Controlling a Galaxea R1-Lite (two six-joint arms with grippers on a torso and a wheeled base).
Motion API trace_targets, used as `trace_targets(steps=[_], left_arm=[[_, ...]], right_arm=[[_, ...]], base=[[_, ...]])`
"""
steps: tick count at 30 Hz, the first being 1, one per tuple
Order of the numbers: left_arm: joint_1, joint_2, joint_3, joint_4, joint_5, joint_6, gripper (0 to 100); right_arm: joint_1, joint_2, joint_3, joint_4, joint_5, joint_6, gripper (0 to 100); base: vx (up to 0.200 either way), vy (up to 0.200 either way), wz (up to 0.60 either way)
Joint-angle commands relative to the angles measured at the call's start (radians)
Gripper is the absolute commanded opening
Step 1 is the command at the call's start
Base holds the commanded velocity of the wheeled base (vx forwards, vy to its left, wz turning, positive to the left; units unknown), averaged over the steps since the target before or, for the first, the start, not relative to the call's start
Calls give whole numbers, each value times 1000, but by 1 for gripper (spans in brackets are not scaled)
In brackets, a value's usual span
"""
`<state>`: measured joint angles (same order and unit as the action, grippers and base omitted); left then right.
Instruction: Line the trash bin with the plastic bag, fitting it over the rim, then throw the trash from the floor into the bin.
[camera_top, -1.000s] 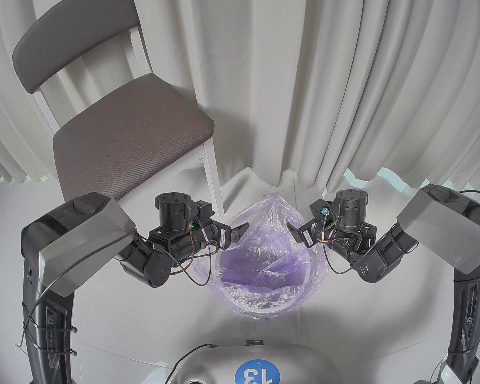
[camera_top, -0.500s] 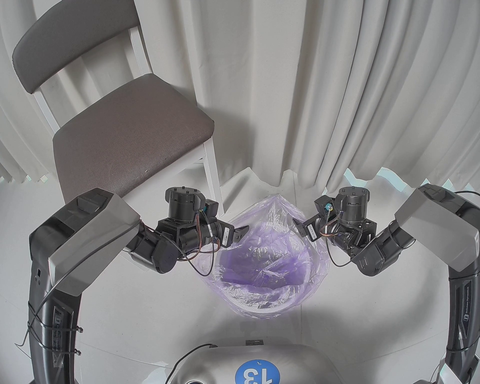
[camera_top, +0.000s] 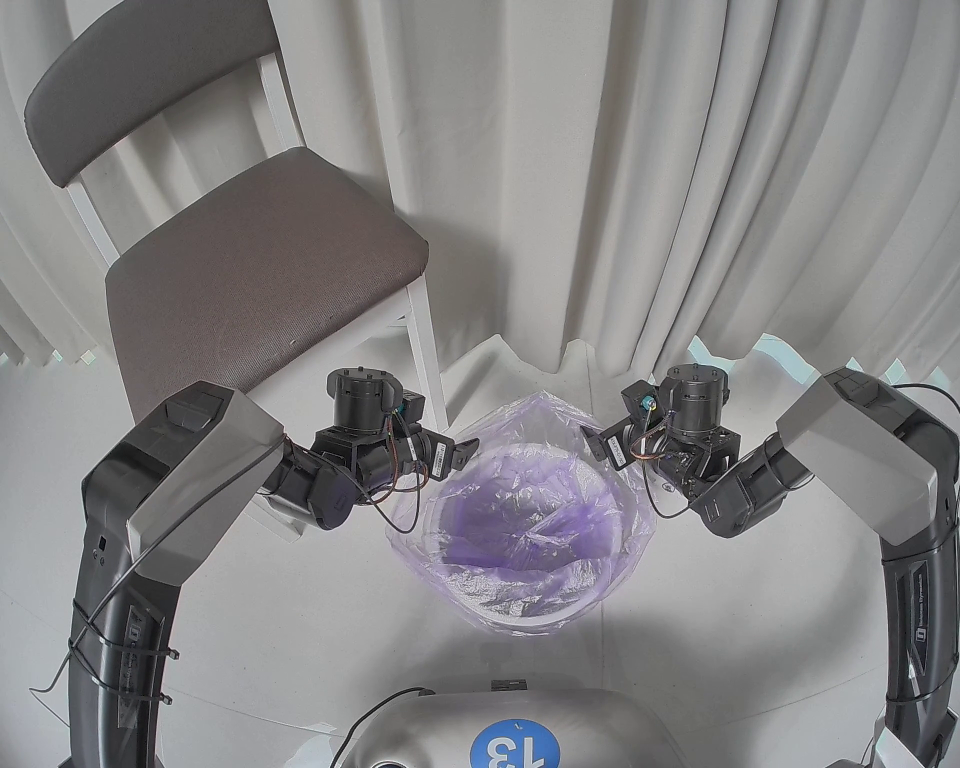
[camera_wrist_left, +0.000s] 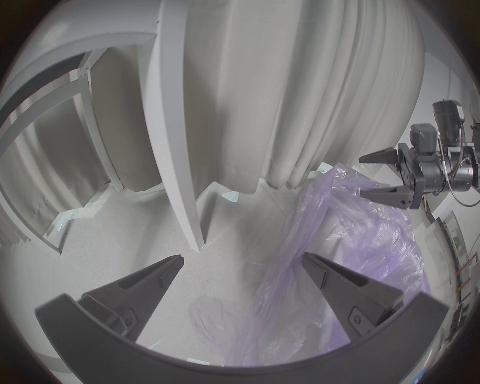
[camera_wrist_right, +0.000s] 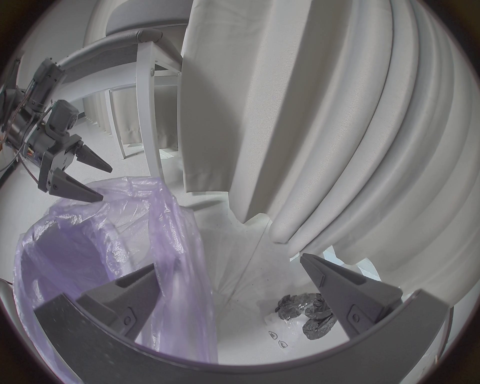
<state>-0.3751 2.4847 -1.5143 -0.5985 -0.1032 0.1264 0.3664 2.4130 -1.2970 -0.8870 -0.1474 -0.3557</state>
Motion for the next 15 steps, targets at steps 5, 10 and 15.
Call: trace_targets(steps=[5, 10, 15], left_arm=[[28, 20, -9, 5, -1, 15, 100], [25, 26, 0, 0, -3, 24, 100], [22, 26, 20, -4, -4, 39, 100]], right_arm=[[-9, 58, -67, 16, 0, 0, 100], [-29, 84, -84, 17, 0, 0, 100], [-41, 103, -85, 16, 0, 8, 100]], base=[[0, 0, 0], [0, 0, 0], [0, 0, 0]])
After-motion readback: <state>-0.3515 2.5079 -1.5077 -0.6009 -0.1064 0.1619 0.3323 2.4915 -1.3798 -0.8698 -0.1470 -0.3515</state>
